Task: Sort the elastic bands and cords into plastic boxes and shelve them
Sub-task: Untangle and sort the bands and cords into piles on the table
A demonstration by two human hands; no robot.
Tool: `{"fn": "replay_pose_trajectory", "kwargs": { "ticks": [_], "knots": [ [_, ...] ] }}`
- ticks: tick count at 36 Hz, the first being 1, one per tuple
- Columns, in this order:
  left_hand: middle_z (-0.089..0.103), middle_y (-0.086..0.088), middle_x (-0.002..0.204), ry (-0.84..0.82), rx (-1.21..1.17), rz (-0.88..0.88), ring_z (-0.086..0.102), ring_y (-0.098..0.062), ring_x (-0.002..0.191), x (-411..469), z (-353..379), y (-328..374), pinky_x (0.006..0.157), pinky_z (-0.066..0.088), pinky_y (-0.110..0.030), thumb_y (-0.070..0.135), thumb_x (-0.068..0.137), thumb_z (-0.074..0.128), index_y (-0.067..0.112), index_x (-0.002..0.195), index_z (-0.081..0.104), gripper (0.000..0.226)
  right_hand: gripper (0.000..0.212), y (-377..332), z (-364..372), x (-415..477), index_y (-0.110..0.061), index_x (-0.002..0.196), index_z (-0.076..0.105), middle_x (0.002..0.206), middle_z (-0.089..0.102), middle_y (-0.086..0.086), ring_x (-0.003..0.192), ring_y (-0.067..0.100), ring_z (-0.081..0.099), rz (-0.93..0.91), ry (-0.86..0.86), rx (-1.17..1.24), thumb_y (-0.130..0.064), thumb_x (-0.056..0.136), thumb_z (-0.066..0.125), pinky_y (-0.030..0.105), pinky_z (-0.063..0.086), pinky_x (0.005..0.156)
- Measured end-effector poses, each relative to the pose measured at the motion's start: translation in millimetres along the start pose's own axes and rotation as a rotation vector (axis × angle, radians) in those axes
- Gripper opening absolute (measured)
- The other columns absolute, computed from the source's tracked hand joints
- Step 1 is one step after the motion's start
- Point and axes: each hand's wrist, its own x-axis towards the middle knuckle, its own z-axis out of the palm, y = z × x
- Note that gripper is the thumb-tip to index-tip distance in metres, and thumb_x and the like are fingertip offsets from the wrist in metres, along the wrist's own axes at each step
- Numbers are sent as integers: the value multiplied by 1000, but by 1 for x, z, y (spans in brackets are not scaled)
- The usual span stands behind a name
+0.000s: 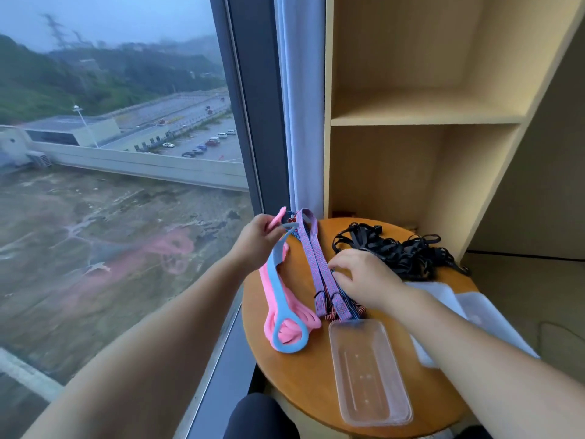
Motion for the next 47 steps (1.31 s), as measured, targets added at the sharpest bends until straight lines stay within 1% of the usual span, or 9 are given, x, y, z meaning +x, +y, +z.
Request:
{"fn": "replay_pose_trajectory", "kwargs": {
  "ticks": [9, 15, 18, 20, 22, 28, 32, 38, 47],
  "knots": [
    [52, 8, 71, 52, -80, 110, 45, 1, 57, 23, -28, 28, 52, 35, -9, 18, 97, 57, 12, 92, 61, 8, 52, -30, -32, 58, -17, 144, 45, 129, 54, 6, 90, 20, 61, 27, 137, 158, -13, 93, 57, 30, 46, 87],
    [57, -5, 74, -163, -139, 148, 50, -4, 59, 0, -10, 18, 54, 42, -18, 14, 96, 60, 13, 95, 64, 4, 79, -36, -34, 72, -26, 153, 24, 156, 30, -6, 100, 19, 56, -31, 52, 120, -16, 88, 67, 32, 44, 97],
    [60, -26, 87, -224, -171, 143, 54, -20, 71, -15, 3, 4, 67, 47, -38, 12, 96, 60, 18, 94, 64, 7, 41, -30, -24, 70, -28, 126, 57, 123, 60, 1, 98, 24, 56, -56, 0, 65, -16, 88, 66, 38, 46, 88],
    [61, -22, 88, -222, -127, 147, 52, -16, 73, -24, 10, -7, 71, 44, -38, 15, 96, 60, 25, 91, 63, 11, 10, -26, -16, 65, -28, 91, 66, 88, 63, 2, 88, 27, 57, -31, -52, 11, -19, 88, 65, 42, 47, 77],
    [58, -18, 85, -235, -108, 155, 47, -12, 71, -35, 16, -16, 69, 41, -33, 14, 94, 62, 22, 93, 65, 9, 10, -22, -6, 59, -25, 79, 66, 76, 60, 1, 82, 26, 57, -4, -97, -50, -22, 88, 65, 43, 48, 73],
    [47, 8, 82, -62, -1, 38, 45, -12, 68, -74, 39, -63, 62, 35, -20, 9, 80, 77, 18, 92, 53, 28, 11, -6, 15, 48, -12, 82, 68, 75, 60, 4, 76, 25, 54, 57, -140, -30, -14, 90, 60, 32, 33, 59],
    [52, 6, 98, -321, 316, 16, 53, -16, 87, -94, 56, -96, 71, 37, -24, 26, 80, 78, 16, 91, 69, 17, 12, -3, 18, 46, -5, 89, 69, 80, 61, 9, 76, 25, 52, 71, -112, -6, -14, 91, 61, 33, 31, 60],
    [50, 1, 112, -509, 584, 55, 50, -19, 103, -110, 77, -111, 77, 40, -26, 39, 77, 77, 28, 118, 69, 44, 14, -6, 22, 39, -4, 84, 66, 69, 49, 1, 71, 21, 45, 70, -109, 47, -14, 92, 61, 33, 28, 61],
    [52, 2, 114, -434, 626, 110, 49, -20, 106, -115, 80, -104, 87, 43, -33, 30, 88, 61, 28, 118, 67, 30, 15, -3, 25, 29, -5, 82, 64, 66, 47, -1, 65, 19, 43, 85, -103, 95, -14, 93, 61, 32, 31, 57]
  ]
}}
